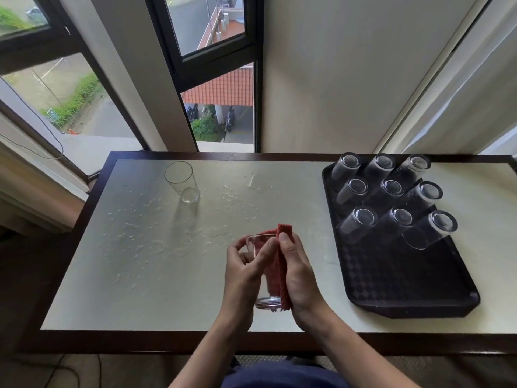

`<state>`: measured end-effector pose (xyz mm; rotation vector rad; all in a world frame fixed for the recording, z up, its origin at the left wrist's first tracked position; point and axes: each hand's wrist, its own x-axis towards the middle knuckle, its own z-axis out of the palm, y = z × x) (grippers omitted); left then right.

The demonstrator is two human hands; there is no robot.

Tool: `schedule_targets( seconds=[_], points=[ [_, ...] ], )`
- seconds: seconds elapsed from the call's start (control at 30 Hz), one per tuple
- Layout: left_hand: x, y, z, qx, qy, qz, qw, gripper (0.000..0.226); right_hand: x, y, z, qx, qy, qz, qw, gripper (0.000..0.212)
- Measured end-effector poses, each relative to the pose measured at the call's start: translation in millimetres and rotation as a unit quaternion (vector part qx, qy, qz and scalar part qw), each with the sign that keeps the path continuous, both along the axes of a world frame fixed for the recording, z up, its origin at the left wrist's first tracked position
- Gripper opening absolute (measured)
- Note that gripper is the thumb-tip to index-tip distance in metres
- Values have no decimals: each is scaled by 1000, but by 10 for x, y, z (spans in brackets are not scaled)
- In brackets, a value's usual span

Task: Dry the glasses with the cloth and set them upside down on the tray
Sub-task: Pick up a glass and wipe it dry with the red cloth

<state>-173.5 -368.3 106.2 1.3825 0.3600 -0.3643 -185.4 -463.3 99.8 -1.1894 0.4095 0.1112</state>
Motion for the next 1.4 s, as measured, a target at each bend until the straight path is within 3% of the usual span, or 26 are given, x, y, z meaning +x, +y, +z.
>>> schedule_targets(
  seconds=[0.1, 0.2, 0.33, 0.47, 0.6, 0.77, 0.9, 1.07, 1.4],
  points=[
    [22, 16, -39, 41, 17, 6, 999, 68, 44, -29, -16, 22, 42, -23, 999, 44],
    [-5, -55, -31, -2, 45, -2, 999, 46, 67, -27, -61, -8, 61, -32, 998, 47],
    [-7, -89, -57, -68, 57, -43, 995, 72, 53, -37, -39, -55, 44, -6, 998, 31],
    [48, -32, -101, -147, 40, 10, 988, 65, 49, -66, -40, 103, 74, -31, 991, 33],
    [145, 1, -101, -189, 19, 19, 982, 84, 38, -56, -39, 267, 163, -48, 949, 54],
    [175, 136, -86, 64, -103, -65, 991, 73, 127, -180, -16, 257, 203, -58, 943, 55],
    [157, 153, -191, 155, -175, -63, 970, 78, 166, -169, 2, 235, 211, -99, 944, 50],
    [223, 235, -115, 173, -210, -39, 962, 82, 33, -110, 22, 171, 240, -64, 953, 44],
    [185, 122, -125, 210, -287, -80, 931, 72, 86, -184, 133, 87, 182, -71, 977, 46]
  ],
)
